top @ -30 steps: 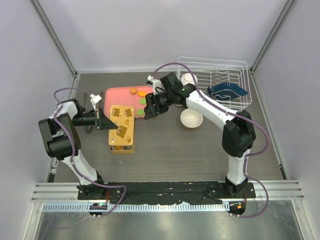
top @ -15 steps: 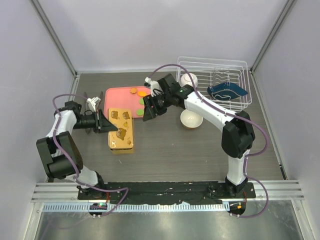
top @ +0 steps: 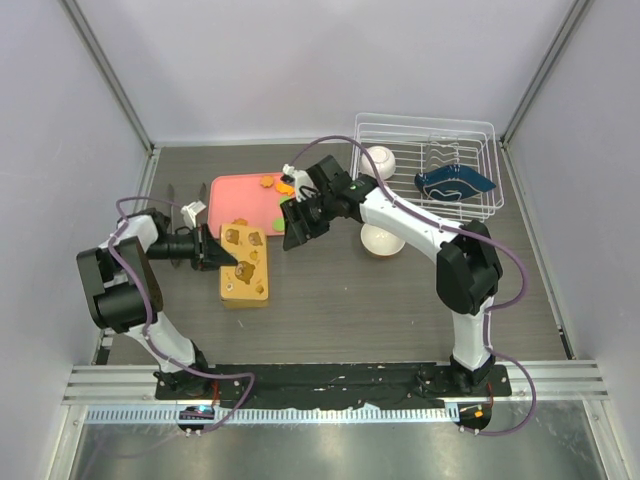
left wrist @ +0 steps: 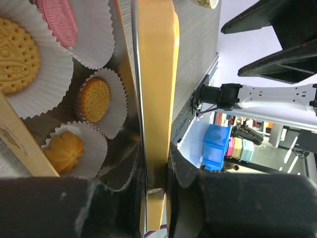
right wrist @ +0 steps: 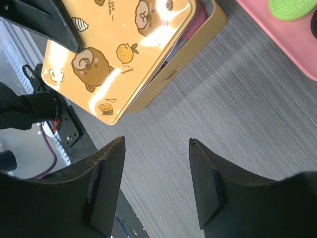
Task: Pack the cookies
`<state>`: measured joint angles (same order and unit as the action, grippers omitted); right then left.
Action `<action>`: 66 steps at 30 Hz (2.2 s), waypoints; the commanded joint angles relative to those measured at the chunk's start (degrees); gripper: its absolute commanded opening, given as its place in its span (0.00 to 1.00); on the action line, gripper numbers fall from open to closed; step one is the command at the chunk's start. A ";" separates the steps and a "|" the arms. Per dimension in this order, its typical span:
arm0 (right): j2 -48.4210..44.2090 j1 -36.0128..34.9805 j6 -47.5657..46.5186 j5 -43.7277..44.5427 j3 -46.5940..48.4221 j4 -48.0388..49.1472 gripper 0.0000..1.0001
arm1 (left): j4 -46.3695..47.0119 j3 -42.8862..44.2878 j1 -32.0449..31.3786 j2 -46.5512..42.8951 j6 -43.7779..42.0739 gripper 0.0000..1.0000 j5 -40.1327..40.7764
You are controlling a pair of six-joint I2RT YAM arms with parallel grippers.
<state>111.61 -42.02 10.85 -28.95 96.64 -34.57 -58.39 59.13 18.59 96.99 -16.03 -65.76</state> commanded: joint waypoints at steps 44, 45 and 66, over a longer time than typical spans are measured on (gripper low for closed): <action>3.87 -2.19 -1.54 -0.06 2.85 0.29 0.60 | -6.82 9.60 0.83 12.96 -8.31 0.25 1.68; 4.05 -2.36 -1.54 0.12 2.94 0.38 0.59 | -6.82 9.68 0.83 12.79 -8.31 0.25 1.86; 13.10 -6.05 5.84 4.61 6.10 10.22 0.61 | -6.82 11.71 0.92 12.96 -8.49 0.24 6.61</action>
<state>123.98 -47.55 14.39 -24.47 100.09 -27.97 -65.23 68.88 19.00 111.00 -23.09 -61.43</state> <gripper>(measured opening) 0.613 0.245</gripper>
